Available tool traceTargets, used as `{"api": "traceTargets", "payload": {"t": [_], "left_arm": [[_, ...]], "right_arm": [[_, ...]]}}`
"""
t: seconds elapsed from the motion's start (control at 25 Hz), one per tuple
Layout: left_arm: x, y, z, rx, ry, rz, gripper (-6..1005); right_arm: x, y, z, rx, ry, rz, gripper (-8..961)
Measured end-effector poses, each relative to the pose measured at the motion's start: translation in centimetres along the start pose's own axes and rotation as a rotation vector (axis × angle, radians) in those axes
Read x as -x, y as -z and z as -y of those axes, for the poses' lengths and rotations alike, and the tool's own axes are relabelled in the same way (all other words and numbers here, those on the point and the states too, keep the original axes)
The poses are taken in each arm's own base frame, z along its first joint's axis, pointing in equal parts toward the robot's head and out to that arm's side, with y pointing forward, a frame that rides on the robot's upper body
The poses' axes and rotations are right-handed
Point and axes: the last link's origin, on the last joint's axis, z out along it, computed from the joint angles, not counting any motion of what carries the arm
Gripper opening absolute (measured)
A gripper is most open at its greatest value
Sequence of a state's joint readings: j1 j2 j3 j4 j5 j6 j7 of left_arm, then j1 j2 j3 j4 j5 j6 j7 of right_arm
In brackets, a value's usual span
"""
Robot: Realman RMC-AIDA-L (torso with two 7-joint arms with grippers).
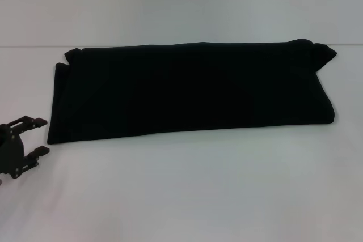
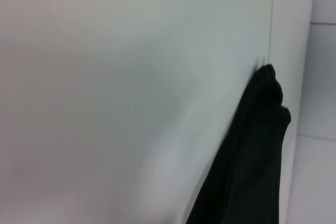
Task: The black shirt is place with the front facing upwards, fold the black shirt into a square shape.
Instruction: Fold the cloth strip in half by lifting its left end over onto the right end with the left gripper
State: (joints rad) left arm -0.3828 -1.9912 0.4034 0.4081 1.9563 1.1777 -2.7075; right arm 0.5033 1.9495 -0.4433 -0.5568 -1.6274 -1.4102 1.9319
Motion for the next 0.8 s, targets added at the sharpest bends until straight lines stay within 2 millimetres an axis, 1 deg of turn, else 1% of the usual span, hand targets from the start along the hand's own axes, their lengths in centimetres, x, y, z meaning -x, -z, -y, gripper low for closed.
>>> {"api": "traceTargets", "payload": {"t": [0.36,0.8], "left_arm": [[0.0,-0.9,-0.3,-0.006,0.01,-0.01,676],[0.2,-1.2,-0.3,-0.008,0.02,-0.01,677]], "right_arm": [[0.1,0.1,0.1,-0.005,0.0,0.001,698],[0.3,0.2,0.2,-0.009,0.002,0.004,699]]}}
